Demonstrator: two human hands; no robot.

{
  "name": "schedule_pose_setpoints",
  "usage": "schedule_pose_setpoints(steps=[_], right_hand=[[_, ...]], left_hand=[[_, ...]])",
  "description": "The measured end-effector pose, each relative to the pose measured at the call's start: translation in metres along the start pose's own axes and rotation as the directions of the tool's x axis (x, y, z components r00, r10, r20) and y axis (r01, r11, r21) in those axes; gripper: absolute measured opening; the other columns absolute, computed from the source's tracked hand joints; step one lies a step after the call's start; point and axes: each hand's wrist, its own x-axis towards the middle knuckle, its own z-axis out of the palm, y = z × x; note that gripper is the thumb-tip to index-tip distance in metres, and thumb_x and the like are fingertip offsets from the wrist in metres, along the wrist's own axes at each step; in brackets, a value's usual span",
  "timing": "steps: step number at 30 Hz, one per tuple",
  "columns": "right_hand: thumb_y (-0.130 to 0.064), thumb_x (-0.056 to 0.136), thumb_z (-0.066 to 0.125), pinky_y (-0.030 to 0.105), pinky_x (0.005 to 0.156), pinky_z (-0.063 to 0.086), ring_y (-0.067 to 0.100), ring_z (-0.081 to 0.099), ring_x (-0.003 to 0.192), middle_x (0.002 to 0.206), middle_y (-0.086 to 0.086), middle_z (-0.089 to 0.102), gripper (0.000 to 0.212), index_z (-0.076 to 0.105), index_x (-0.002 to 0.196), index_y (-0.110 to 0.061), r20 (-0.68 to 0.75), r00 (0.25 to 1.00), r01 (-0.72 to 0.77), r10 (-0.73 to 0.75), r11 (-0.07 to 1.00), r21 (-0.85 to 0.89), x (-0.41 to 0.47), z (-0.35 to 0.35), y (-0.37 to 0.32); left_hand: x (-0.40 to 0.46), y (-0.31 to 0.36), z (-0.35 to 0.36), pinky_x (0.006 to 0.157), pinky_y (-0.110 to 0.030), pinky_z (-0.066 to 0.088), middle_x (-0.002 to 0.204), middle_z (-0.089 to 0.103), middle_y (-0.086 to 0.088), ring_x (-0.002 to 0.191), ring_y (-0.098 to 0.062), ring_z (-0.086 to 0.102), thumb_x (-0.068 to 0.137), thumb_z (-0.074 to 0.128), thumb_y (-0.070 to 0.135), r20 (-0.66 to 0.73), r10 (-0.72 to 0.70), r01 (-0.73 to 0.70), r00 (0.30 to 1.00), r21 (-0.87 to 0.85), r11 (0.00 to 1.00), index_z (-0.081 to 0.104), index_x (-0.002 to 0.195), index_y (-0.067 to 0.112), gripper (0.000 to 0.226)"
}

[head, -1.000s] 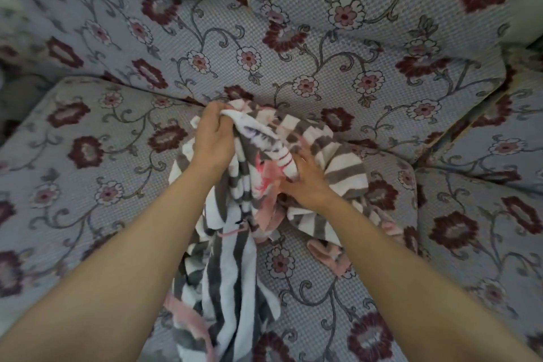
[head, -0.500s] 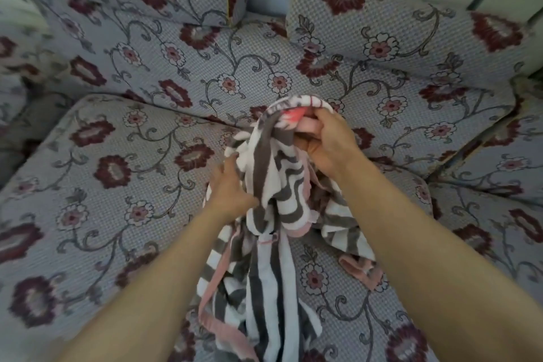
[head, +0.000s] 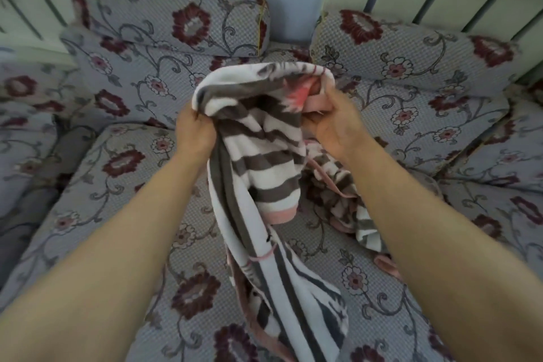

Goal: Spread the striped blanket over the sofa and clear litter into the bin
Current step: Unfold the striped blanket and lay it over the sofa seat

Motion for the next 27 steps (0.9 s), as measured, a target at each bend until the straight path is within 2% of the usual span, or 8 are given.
schedule_pose_setpoints(steps=[5,7,11,14,16,19,22,27], right_hand=[[-0.019,0.088,0.066,0.033,0.077,0.055,0.023,0.064,0.101,0.123,0.010,0.062,0.048,0.045,0.130,-0.014,-0.012,0.990,-0.122,0.138,0.833,-0.540,-0.005,-0.007,0.062],[-0.018,0.083,0.073,0.023,0.068,0.053,0.017,0.059,0.111,0.130,0.003,0.058,0.063,0.039,0.136,-0.016,0.001,0.972,-0.181,0.236,0.745,-0.642,-0.006,-0.016,0.095],[-0.018,0.071,0.083,0.031,0.096,0.049,0.015,0.044,0.125,0.139,-0.002,0.046,0.100,0.019,0.148,-0.014,-0.012,0.925,-0.259,0.380,0.607,-0.751,0.000,-0.022,0.171],[-0.017,0.085,0.067,0.023,0.074,0.044,0.023,0.057,0.102,0.120,0.011,0.061,0.040,0.056,0.122,-0.007,-0.068,0.961,-0.181,0.267,0.427,-0.886,0.005,-0.028,0.217],[-0.009,0.093,0.051,0.037,0.080,0.046,0.029,0.058,0.101,0.116,0.024,0.063,0.019,0.061,0.108,-0.003,-0.109,0.981,-0.178,0.158,0.541,-0.822,0.013,-0.034,0.224],[-0.016,0.097,0.040,0.049,0.085,0.054,0.035,0.061,0.095,0.110,0.022,0.061,0.032,0.055,0.117,0.004,-0.298,0.939,-0.333,0.170,0.655,-0.678,0.031,-0.039,0.202],[-0.019,0.097,0.038,0.035,0.056,0.058,0.023,0.062,0.074,0.093,0.009,0.062,0.031,0.055,0.119,-0.007,-0.375,0.894,-0.352,0.245,0.901,-0.253,0.053,-0.030,0.153],[-0.014,0.100,0.033,0.037,0.065,0.059,0.022,0.065,0.076,0.086,0.013,0.066,0.021,0.052,0.108,-0.006,-0.115,0.992,-0.033,0.051,0.989,0.146,0.071,0.016,0.077]], left_hand=[[0.006,-0.016,-0.022,0.096,-0.040,0.046,0.122,0.058,-0.010,0.111,-0.027,0.055,0.097,0.032,0.005,0.026,0.005,-0.007,1.000,0.057,0.998,0.054,0.123,0.008,0.034],[0.001,-0.033,-0.027,0.088,-0.032,0.048,0.113,0.058,-0.006,0.103,-0.023,0.056,0.099,0.033,0.008,0.020,-0.048,0.048,0.999,0.005,0.999,0.053,0.115,0.014,0.027],[-0.009,-0.062,-0.026,0.085,-0.025,0.053,0.116,0.063,-0.005,0.102,-0.017,0.061,0.102,0.037,0.018,0.046,-0.084,0.091,0.995,-0.167,0.982,0.054,0.128,0.016,0.031],[-0.011,-0.077,-0.024,0.094,-0.045,0.051,0.116,0.063,-0.013,0.106,-0.026,0.061,0.100,0.039,0.022,0.051,-0.085,0.091,0.995,-0.122,0.988,0.059,0.113,0.023,0.024],[-0.008,-0.085,-0.028,0.092,-0.047,0.051,0.110,0.065,-0.010,0.101,-0.026,0.062,0.098,0.038,0.021,0.004,-0.109,0.110,0.994,-0.033,0.993,0.059,0.102,0.032,0.025],[0.000,-0.092,-0.037,0.083,-0.040,0.050,0.106,0.063,-0.006,0.095,-0.023,0.059,0.097,0.033,0.017,-0.129,-0.153,0.162,0.980,0.066,0.985,0.057,0.106,0.020,0.026],[0.006,-0.097,-0.046,0.074,-0.037,0.039,0.100,0.054,-0.010,0.089,-0.026,0.050,0.096,0.032,0.015,-0.191,-0.081,0.140,0.978,0.315,0.939,0.051,0.106,0.012,0.022],[0.006,-0.104,-0.071,0.079,-0.041,0.040,0.119,0.057,-0.020,0.104,-0.038,0.054,0.097,0.034,0.023,-0.281,-0.124,0.261,0.952,0.528,0.808,0.047,0.125,0.008,0.034]])
